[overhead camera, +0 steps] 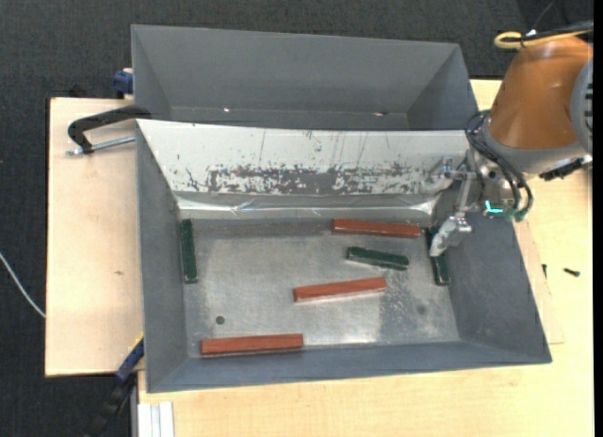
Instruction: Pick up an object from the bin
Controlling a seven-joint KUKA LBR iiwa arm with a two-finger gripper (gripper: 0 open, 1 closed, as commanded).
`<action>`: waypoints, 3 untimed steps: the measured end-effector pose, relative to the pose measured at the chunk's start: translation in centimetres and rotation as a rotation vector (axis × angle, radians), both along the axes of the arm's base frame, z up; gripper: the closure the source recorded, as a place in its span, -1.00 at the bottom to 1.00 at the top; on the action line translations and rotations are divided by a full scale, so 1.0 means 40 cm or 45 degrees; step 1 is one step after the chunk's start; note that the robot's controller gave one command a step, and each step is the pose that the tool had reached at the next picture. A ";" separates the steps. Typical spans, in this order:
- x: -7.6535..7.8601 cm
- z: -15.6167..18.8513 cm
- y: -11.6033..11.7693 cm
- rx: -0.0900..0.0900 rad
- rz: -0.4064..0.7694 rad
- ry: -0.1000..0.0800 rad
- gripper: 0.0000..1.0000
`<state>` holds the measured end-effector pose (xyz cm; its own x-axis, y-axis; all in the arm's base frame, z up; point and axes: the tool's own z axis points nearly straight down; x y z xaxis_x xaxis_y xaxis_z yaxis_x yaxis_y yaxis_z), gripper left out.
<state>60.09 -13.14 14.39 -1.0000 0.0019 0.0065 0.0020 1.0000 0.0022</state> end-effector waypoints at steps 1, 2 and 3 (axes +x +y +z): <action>0.005 0.011 0.001 -0.002 0.002 -0.010 -1.00; -0.036 -0.176 0.237 -0.001 0.096 -0.011 -1.00; -0.032 -0.165 0.224 -0.003 0.099 -0.017 -1.00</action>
Offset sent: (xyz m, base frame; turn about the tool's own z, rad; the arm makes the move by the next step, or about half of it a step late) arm -0.0160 0.0976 -0.0739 -0.0784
